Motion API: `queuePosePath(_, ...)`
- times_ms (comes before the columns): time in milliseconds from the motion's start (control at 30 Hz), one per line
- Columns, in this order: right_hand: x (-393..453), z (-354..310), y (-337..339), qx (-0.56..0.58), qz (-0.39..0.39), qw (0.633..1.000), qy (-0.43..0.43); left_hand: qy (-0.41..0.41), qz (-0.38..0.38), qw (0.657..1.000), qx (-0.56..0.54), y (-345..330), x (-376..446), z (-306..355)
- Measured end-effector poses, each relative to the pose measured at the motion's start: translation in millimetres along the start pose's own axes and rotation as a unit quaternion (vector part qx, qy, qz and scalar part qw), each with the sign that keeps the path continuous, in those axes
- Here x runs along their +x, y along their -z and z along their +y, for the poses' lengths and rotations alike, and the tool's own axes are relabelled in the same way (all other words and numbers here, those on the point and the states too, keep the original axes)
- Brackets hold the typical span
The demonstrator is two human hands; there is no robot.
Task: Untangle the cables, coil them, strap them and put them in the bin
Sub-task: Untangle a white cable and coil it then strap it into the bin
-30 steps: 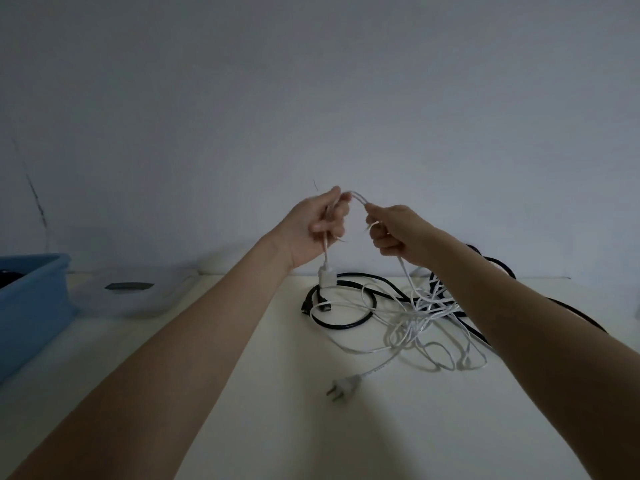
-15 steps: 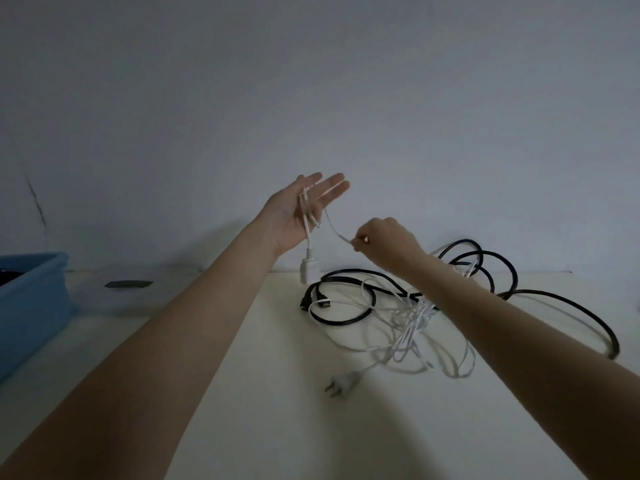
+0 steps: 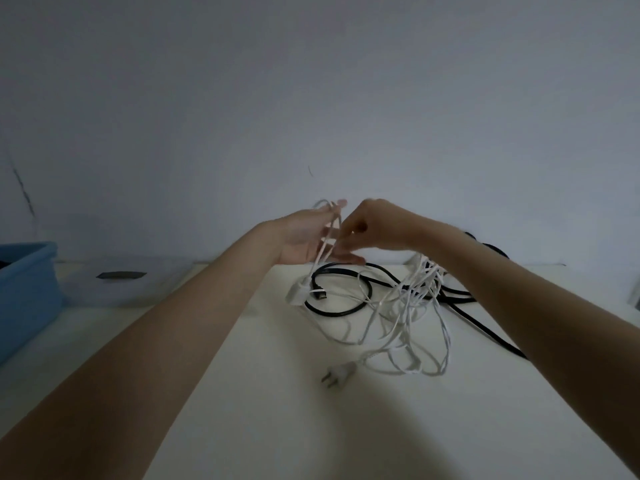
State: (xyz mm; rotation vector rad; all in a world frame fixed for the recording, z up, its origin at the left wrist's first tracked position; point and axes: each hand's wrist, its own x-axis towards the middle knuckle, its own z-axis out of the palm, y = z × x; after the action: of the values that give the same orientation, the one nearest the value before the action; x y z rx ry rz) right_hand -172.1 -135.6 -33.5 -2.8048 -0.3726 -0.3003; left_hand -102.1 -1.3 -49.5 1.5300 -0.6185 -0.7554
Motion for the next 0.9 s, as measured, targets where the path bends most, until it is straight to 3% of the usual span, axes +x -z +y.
queuePosePath(67,1,7,8,0.009,0.034,0.999,-0.021,0.027,-0.036,0.997,0.058,-6,-6,0)
queuePosePath(167,-3,22,20,0.038,0.058,0.995,-0.066,0.058,-0.062,0.995,0.053,-3,-8,-4)
queuePosePath(367,-4,44,19,0.214,0.123,0.961,-0.123,0.027,-0.165,0.986,-0.006,-2,-8,1)
queuePosePath(533,8,54,-2,0.195,0.156,0.956,-0.153,-0.039,-0.204,0.978,0.008,-16,-20,25)
queuePosePath(600,7,49,-11,0.185,0.104,0.966,-0.146,-0.09,-0.189,0.976,-0.053,-20,-22,31)
queuePosePath(667,6,37,-23,0.157,0.041,0.979,-0.127,-0.131,-0.167,0.96,-0.182,-24,-14,34)
queuePosePath(767,11,19,-43,0.074,-0.004,0.992,-0.105,-0.159,-0.075,0.922,-0.344,-31,4,40)
queuePosePath(833,10,14,-52,0.058,-0.02,0.993,-0.098,-0.186,0.005,0.936,-0.3,-29,9,44)
queuePosePath(900,6,15,-54,0.063,-0.023,0.993,-0.094,-0.192,0.059,0.963,-0.183,-22,7,45)
